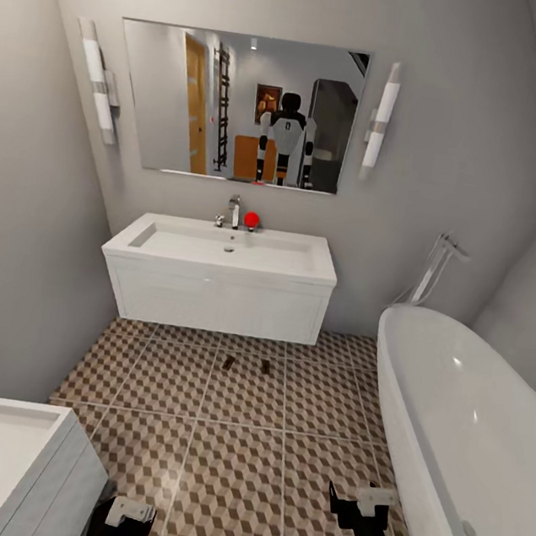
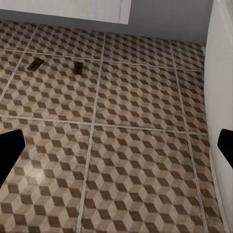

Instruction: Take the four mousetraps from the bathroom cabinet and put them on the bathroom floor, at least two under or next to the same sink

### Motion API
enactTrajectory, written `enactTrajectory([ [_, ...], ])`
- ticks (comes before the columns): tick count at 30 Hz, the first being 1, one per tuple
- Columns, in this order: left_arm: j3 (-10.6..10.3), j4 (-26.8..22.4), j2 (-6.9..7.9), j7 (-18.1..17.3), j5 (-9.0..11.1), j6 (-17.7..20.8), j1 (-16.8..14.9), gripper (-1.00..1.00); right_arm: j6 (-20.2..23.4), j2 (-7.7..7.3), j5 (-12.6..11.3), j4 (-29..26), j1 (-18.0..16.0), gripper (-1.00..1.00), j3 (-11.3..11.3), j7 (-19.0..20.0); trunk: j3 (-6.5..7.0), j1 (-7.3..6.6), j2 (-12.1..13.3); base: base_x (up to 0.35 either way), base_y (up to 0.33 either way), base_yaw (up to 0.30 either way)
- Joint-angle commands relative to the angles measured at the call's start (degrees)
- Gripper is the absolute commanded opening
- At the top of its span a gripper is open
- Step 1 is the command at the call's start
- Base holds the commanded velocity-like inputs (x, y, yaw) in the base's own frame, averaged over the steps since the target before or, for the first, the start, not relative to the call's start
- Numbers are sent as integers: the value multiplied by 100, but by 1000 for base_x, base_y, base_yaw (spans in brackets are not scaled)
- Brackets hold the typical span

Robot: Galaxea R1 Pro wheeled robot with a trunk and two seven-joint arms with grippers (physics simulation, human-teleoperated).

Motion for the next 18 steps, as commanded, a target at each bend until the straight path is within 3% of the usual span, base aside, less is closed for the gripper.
enactTrajectory([
  [1,-48,23,-4,0,46,-32,-10,100,-17,-1,-26,6,-5,100,42,-7,-3,4,-11,0,0,0],
  [18,-48,23,-22,-9,46,84,-10,100,-17,-1,-26,6,-3,100,42,-7,133,4,-11,0,0,0],
])
